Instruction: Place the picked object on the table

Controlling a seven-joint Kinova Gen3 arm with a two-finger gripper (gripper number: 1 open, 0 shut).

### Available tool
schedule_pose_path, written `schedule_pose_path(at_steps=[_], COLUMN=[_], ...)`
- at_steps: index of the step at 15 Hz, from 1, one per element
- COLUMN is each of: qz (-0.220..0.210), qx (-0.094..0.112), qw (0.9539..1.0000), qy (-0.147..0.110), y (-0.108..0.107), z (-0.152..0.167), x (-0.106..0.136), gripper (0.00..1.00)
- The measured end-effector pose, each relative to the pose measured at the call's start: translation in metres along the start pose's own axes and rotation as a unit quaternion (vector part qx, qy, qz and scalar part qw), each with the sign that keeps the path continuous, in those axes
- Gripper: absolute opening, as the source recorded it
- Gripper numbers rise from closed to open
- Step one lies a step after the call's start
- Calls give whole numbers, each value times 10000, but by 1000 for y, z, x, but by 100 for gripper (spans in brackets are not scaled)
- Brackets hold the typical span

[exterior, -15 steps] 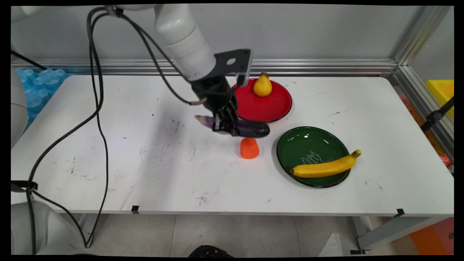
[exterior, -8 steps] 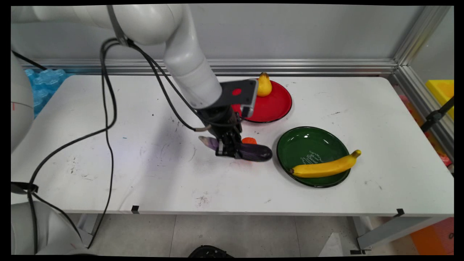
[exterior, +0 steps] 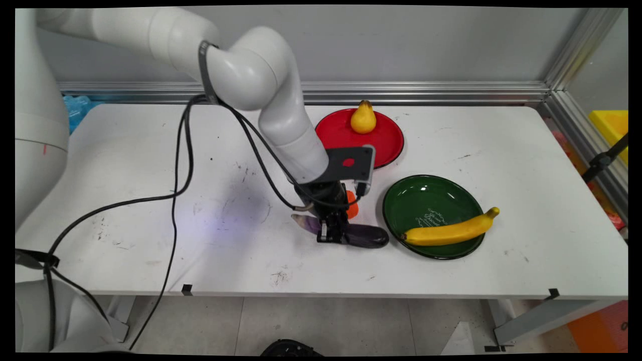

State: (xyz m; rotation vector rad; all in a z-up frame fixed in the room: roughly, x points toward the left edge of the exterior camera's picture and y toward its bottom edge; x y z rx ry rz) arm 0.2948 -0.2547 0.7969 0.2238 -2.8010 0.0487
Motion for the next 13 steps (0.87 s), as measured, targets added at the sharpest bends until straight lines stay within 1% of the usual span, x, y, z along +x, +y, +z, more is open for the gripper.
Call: schedule_pose_path(at_steps=[6,7,10,13], qz=[-55,-63,-60,-47], qx=[-81,-86,-98,-85], qw=[9999,9999,9999,9999], qy=[-51,-43,9,96], y=[-2,-2,-3,-3], z=[29,31,36,31], x=[-2,-2,-1,0], gripper=[0,100,100,100])
